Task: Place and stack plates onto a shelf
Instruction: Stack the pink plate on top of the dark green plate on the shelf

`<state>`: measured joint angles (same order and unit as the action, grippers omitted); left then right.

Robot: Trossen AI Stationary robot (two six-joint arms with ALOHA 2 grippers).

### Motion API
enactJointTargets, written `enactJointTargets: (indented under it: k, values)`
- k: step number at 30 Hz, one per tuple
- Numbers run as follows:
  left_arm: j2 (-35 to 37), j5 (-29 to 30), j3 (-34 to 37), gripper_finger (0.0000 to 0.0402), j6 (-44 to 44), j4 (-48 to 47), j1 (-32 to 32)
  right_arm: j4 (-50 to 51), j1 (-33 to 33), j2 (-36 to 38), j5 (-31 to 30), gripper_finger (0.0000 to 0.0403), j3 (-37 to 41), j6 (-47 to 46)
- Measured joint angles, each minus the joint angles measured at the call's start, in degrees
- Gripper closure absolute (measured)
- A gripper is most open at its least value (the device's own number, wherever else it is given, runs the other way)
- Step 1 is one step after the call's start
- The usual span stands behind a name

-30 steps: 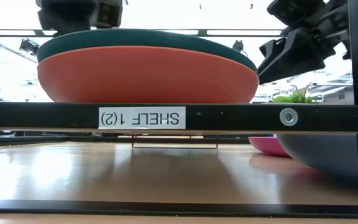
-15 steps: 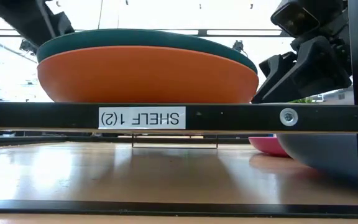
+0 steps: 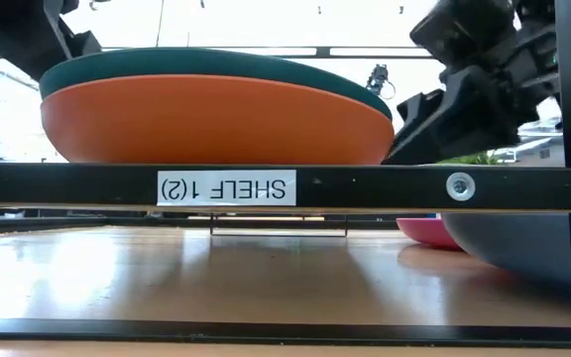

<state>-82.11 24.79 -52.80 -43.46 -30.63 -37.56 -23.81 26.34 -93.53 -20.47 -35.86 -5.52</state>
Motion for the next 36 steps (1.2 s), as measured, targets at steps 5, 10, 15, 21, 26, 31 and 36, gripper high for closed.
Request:
enactJointTargets:
  k: [5, 10, 15, 21, 26, 31, 36]
  values:
    - [0.0, 1.4, -0.1, 0.0258, 0.5, 0.1, -0.5, 16.3, 0.7, 8.2, -2.4, 0.0272, -3.9, -3.1]
    - [0.0, 10.0, -0.1, 0.0258, 5.4, 2.2, -3.1, 22.4, 0.7, 11.7, -2.4, 0.0272, -3.9, -6.5]
    - [0.3, 15.7, 1.8, 0.0258, 10.0, 7.7, -7.4, 27.7, 1.1, 11.7, -2.0, 0.0272, -4.5, -8.6]
    - [1.8, 19.9, 4.4, 0.0258, 11.9, 7.7, -8.4, 46.8, 0.4, 15.2, -2.3, 0.0272, -12.4, -12.5]
    - [5.9, 18.5, 7.6, 0.0258, 15.6, 10.8, -6.9, 61.0, -1.7, 17.4, -2.3, 0.0268, -15.8, -15.1]
    - [11.3, 19.0, 12.1, 0.0258, 22.1, 21.1, -6.9, 70.6, -4.0, 17.9, 3.7, 0.0237, -15.8, -18.6]
    - [15.6, 19.1, 17.6, 0.0258, 27.8, 33.2, -6.9, 77.1, -4.8, 17.9, 12.1, 0.0181, -15.8, -28.5]
